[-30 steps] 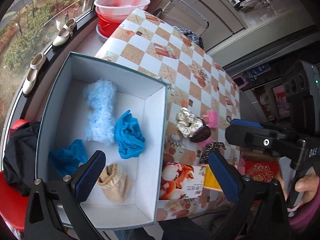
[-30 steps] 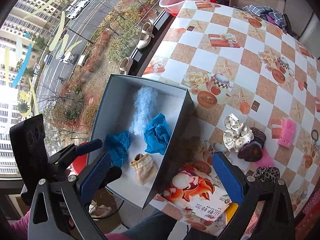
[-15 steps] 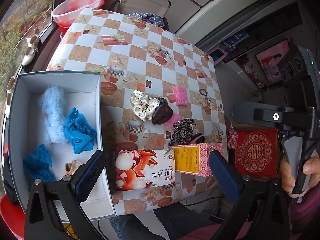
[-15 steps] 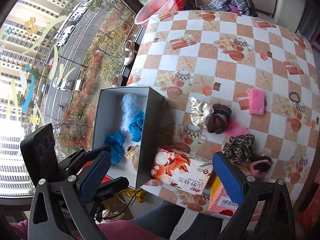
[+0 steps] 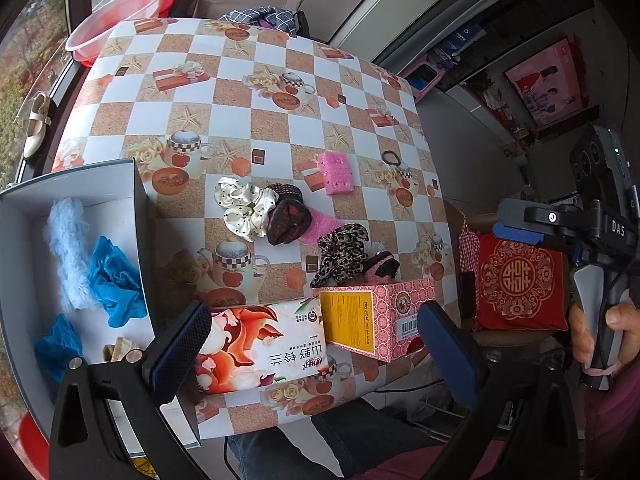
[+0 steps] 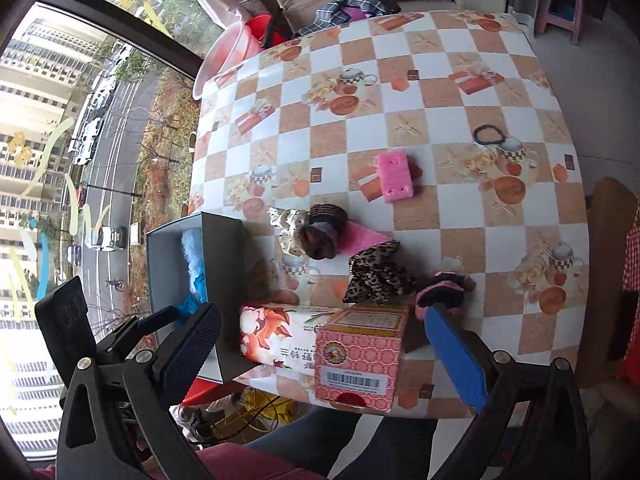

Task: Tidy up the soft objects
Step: 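Withdraw both open grippers from the box back over the table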

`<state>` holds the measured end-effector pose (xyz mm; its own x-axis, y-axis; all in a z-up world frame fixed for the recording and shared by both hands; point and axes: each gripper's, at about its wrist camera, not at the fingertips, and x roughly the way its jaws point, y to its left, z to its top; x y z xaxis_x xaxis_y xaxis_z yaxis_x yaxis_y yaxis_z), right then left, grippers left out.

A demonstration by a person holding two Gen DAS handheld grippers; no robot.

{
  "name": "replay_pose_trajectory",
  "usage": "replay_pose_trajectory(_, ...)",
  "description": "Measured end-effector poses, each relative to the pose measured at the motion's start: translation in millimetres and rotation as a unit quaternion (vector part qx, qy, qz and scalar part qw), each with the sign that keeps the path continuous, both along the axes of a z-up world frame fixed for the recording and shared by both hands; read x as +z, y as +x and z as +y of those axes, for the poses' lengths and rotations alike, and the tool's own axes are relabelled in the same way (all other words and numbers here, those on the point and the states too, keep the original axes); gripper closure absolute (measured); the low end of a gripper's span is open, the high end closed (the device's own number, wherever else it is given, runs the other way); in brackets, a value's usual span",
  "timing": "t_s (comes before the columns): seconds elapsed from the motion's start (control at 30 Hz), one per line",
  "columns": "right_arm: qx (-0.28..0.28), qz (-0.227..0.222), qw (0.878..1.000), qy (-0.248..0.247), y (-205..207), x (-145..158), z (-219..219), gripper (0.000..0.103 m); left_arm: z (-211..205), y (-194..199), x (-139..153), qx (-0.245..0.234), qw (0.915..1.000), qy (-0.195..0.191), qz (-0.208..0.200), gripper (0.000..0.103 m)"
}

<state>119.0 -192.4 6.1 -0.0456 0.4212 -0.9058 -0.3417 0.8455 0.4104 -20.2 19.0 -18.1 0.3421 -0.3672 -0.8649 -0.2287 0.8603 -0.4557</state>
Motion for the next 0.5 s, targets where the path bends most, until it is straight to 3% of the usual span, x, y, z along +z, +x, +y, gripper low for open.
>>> replay_pose_trajectory(0.5, -0.042, 0.029, 0.999, -0.017, 28, -33, -52, 0.001, -16, 25, -11, -0.002, 0.9994, 0.018, 0.031, 0.0)
